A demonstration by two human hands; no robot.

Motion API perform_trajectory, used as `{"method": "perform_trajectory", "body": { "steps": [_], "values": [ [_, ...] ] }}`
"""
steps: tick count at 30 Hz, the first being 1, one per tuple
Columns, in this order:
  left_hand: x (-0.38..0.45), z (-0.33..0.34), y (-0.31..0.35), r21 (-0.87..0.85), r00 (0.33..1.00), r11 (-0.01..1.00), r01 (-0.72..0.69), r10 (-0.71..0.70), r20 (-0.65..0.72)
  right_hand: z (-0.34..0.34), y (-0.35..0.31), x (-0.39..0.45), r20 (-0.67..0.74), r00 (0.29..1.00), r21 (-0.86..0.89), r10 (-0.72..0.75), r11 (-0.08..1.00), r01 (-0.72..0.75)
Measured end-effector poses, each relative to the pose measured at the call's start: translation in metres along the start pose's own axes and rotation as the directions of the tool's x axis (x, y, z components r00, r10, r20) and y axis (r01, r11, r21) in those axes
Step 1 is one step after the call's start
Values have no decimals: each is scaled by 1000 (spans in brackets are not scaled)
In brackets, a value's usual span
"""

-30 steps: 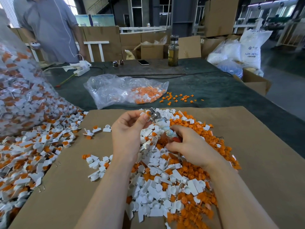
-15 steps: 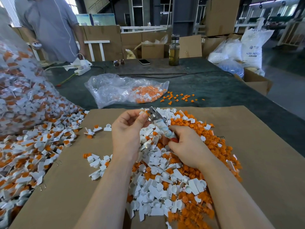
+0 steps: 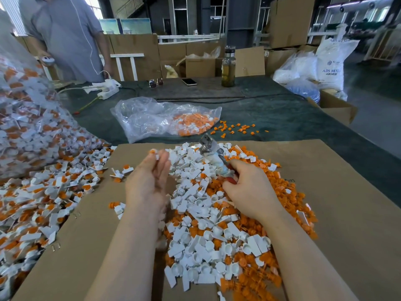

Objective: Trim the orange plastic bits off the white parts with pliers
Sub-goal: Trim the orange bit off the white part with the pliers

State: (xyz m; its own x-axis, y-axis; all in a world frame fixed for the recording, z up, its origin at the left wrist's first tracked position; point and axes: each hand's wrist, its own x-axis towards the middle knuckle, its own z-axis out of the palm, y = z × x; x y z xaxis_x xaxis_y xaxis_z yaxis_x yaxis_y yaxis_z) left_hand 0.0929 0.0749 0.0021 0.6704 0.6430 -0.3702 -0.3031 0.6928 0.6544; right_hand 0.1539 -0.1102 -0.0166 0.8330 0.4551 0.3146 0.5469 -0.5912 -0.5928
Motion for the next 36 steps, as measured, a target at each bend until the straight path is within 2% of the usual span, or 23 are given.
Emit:
{"method": "perform_trajectory", "body": {
  "steps": [2, 6, 14, 17, 18, 19, 20, 21, 22, 23, 25, 28, 29, 33, 36],
  "values": [
    [6, -6, 10, -183, 993, 982, 52, -70, -91, 1, 3, 1, -49, 999, -5, 19, 1000, -19],
    [16, -18, 17, -455, 984, 887, 76, -140, -109, 2, 6, 3, -112, 991, -40, 74, 996, -79],
    [20, -23, 15, -565, 989, 825, 11, -93, -116, -2, 11, 4, -182, 972, -121, 147, 978, -170],
    [18, -21, 16, -469, 992, 883, 2, -62, -113, -1, 11, 4, -144, 974, -157, 177, 967, -199],
    [16, -19, 17, -352, 992, 936, 7, -51, -117, -1, 11, 4, -129, 974, -175, 186, 963, -207],
    [15, -16, 17, -163, 993, 987, 8, -28, -119, 0, 10, 4, -118, 974, -197, 191, 957, -212],
    [12, -13, 15, 84, 994, 996, -6, 15, -109, 1, 10, 4, -114, 974, -220, 195, 951, -216],
    [10, -11, 12, 350, 995, 936, -41, 69, -67, 2, 10, 4, -115, 973, -238, 198, 946, -221],
    [6, -9, 7, 577, 993, 810, -105, 116, 18, 3, 10, 3, -119, 972, -254, 202, 940, -227],
    [2, -7, 2, 732, 982, 655, -186, 133, 131, 3, 11, 3, -123, 971, -278, 205, 932, -232],
    [-5, -4, -8, 878, 952, 375, -296, 45, 302, 5, 12, 2, -119, 973, -356, 197, 906, -227],
    [-1, -2, -23, 934, 939, -92, -345, -50, 342, 8, 11, 2, -89, 975, -449, 202, 866, -221],
    [-1, -1, -26, 918, 934, -170, -358, -40, 356, 9, 11, 2, -85, 975, -464, 205, 858, -221],
    [-2, -1, -33, 867, 875, -144, -477, 18, 484, 11, 11, 2, -81, 975, -448, 206, 866, -220],
    [1, -3, -32, 861, 856, -91, -501, 95, 508, 12, 10, 3, -74, 977, -431, 199, 877, -211]
  ]
}}
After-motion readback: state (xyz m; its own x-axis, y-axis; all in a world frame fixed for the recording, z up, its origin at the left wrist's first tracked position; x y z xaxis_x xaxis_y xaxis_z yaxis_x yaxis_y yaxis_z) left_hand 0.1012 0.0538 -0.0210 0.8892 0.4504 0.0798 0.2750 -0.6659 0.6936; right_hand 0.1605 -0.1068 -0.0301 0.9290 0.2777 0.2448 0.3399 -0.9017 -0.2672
